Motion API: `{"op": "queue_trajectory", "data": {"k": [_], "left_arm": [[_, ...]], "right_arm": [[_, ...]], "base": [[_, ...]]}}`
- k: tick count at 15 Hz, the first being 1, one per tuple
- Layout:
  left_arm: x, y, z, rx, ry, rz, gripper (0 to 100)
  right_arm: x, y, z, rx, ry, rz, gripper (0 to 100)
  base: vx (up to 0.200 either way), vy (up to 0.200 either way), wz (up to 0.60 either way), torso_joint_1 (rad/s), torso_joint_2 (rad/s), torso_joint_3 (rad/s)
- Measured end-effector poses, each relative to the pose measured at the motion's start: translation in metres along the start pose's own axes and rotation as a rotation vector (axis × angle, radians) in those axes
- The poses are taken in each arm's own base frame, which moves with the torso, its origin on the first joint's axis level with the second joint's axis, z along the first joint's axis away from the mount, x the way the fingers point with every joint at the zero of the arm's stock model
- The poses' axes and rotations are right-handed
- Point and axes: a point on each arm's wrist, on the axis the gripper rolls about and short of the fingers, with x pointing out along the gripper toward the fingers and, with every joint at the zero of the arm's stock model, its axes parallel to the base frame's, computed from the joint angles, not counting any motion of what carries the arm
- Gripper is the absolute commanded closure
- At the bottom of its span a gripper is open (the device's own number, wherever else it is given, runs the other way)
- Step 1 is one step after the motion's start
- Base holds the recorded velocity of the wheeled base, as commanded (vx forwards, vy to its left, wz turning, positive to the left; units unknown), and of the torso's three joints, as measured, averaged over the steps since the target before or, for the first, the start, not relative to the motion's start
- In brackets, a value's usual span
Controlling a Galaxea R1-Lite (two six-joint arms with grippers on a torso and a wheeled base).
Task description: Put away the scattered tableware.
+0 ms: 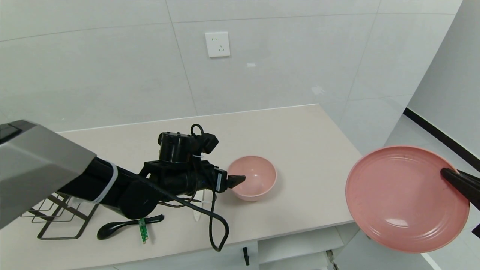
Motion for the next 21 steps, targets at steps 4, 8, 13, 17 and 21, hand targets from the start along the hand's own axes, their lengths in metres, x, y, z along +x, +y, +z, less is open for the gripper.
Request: {"op": "queue_trajectory", "data": {"k": [4, 8, 13, 17, 21], "left_arm": [[0.028, 0.006, -0.003, -0.003, 0.013, 0.011, 0], [0.039, 0.009, -0.013, -0.010, 0.041, 0.014, 0], [0.044, 0.008, -0.018, -0.010, 0.057, 0.009, 0], [0.043, 0.005, -0.025, -0.011, 0.081, 0.006, 100], [0.032, 0.002, -0.027, -0.005, 0.087, 0.023, 100]], "right_arm": [[0.001, 0.000, -0.001, 0.001, 0.004, 0.001, 100], [0.001, 0.000, -0.001, 0.002, 0.006, 0.002, 100], [0.001, 0.000, -0.001, 0.001, 0.007, 0.002, 100], [0.001, 0.000, -0.001, 0.002, 0.007, 0.003, 100], [0.001, 0.000, -0.001, 0.002, 0.007, 0.003, 100]], "base": [[0.000, 0.000, 0.00, 0.000, 0.00, 0.000], [0.000, 0.000, 0.00, 0.000, 0.00, 0.000], [0.000, 0.000, 0.00, 0.000, 0.00, 0.000], [0.000, 0.000, 0.00, 0.000, 0.00, 0.000], [0.000, 0.000, 0.00, 0.000, 0.00, 0.000]]}}
